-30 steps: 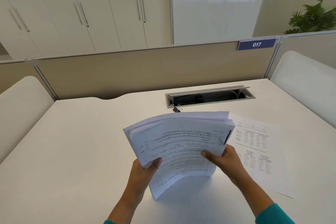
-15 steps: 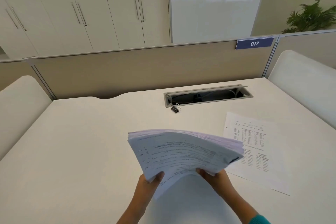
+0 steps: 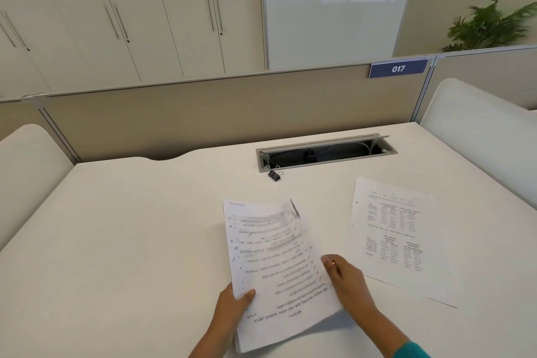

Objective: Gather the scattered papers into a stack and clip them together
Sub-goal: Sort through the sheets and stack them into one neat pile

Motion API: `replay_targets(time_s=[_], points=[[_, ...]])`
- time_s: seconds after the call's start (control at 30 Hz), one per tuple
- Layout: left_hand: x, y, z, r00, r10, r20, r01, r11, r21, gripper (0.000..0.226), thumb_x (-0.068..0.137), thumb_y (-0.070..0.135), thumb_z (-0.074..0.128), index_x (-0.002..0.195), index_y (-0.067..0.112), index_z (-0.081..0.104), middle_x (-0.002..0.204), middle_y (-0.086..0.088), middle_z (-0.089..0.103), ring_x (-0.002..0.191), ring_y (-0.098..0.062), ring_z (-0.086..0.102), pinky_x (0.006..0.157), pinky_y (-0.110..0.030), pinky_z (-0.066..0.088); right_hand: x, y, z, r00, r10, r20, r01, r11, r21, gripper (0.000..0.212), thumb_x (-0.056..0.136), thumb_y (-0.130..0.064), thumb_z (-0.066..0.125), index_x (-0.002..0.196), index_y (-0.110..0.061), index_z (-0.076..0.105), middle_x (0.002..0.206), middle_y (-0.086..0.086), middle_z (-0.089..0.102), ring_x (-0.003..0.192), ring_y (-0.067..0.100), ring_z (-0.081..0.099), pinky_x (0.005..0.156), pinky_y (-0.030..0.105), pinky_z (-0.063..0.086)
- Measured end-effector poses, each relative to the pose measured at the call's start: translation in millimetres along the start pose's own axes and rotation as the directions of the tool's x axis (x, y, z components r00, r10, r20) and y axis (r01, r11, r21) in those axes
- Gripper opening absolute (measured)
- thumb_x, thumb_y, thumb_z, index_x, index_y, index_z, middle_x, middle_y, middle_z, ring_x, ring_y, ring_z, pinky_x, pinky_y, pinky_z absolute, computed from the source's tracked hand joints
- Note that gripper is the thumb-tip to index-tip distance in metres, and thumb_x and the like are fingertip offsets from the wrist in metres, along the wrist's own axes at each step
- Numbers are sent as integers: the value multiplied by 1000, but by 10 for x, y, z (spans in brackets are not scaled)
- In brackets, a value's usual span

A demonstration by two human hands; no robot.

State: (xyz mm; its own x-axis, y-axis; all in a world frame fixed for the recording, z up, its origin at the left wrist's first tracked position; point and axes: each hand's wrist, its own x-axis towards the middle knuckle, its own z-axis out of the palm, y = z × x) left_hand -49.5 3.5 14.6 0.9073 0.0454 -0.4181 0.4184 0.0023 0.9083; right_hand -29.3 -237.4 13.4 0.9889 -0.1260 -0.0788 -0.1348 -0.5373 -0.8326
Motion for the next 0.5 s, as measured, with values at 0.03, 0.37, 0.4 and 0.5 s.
replay_targets(time_s=[0.03, 0.37, 0.4, 0.5], points=[[2, -19, -14, 1000, -22, 13, 22, 1000, -5, 36, 88, 8, 59, 124, 7, 53, 118, -16, 64, 101, -33, 64, 90, -46, 52, -1, 34, -19, 997, -5, -82, 0, 998, -58, 29, 92, -45, 40, 102, -25, 59, 85, -13, 60, 77, -1, 58, 65, 16, 42], [116, -150, -88, 997, -69, 17, 69, 997, -32, 32, 86, 5, 62, 118, 4, 57, 111, -18, 68, 98, -36, 66, 91, -51, 51, 179, 460, -212, 964, 224, -144, -266, 765, -587, 106, 71, -82, 33, 147, -20, -5, 157, 3, -9, 145, 21, -12, 115, 50, -7], [116, -149, -89, 998, -67, 18, 68, 997, -33, 31, 86, 5, 62, 117, 4, 57, 110, -18, 68, 97, -36, 66, 91, -51, 51, 188, 470, -205, 966, 217, -143, -259, 761, -595, 103, 72, -81, 32, 147, -20, -5, 158, 2, -9, 145, 20, -12, 115, 50, -6], [122, -158, -90, 998, -62, 18, 63, 998, -30, 29, 86, 5, 61, 115, 6, 58, 108, -16, 69, 95, -34, 67, 88, -47, 53, 200, 440, -193, 972, 183, -145, -233, 774, -588, 90, 82, -71, 30, 147, -20, -3, 158, -1, -5, 145, 17, -8, 116, 47, -5]])
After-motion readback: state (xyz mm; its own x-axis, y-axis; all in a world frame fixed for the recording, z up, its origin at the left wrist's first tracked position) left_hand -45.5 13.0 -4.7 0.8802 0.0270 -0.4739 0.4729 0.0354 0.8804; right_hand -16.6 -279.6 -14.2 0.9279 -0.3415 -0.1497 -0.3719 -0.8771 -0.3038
